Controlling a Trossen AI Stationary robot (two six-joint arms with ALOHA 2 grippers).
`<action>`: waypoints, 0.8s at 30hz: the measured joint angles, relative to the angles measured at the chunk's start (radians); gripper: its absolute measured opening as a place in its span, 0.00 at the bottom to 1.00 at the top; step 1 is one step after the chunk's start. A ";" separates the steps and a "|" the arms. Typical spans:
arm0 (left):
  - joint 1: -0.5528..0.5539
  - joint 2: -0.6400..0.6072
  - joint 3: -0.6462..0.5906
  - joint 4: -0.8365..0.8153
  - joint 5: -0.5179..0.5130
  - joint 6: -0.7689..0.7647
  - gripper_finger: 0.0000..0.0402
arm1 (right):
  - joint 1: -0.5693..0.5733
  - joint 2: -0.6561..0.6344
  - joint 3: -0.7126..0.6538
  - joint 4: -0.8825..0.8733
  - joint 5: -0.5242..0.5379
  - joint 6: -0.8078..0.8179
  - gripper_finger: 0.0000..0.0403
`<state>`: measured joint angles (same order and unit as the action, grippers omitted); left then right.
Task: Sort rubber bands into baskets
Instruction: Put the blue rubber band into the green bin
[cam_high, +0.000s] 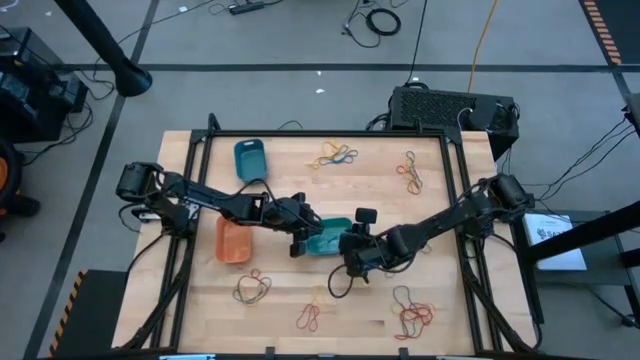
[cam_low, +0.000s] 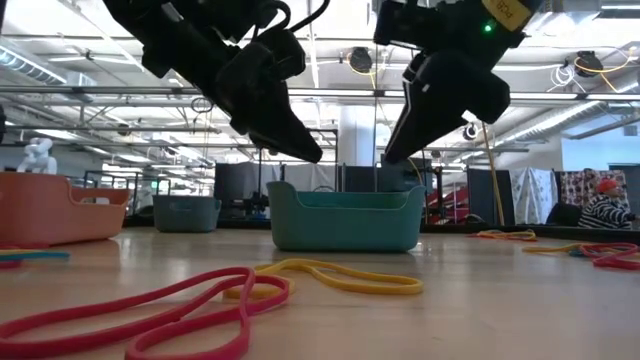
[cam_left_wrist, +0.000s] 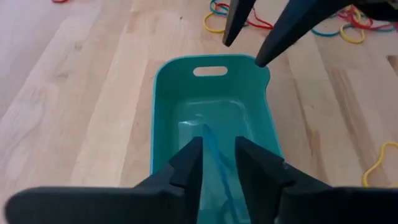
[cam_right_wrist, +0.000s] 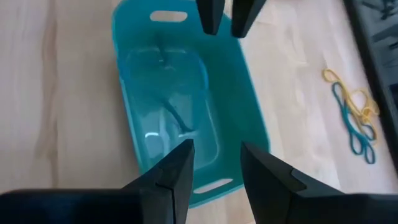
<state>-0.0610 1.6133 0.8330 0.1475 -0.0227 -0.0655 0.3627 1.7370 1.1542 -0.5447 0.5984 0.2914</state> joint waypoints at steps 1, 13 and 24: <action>0.002 -0.006 0.000 -0.003 0.000 0.012 0.28 | -0.004 0.000 0.000 -0.001 0.000 -0.006 0.31; 0.229 -0.049 0.040 -0.065 -0.053 0.127 0.29 | 0.000 0.000 0.000 -0.135 0.049 0.106 0.31; 0.487 0.250 0.425 -0.206 0.256 0.133 0.30 | 0.011 -0.145 -0.181 -0.165 0.118 0.269 0.31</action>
<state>0.4258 1.8634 1.2576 -0.0581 0.2329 0.0677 0.3734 1.5919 0.9736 -0.7098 0.7166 0.5604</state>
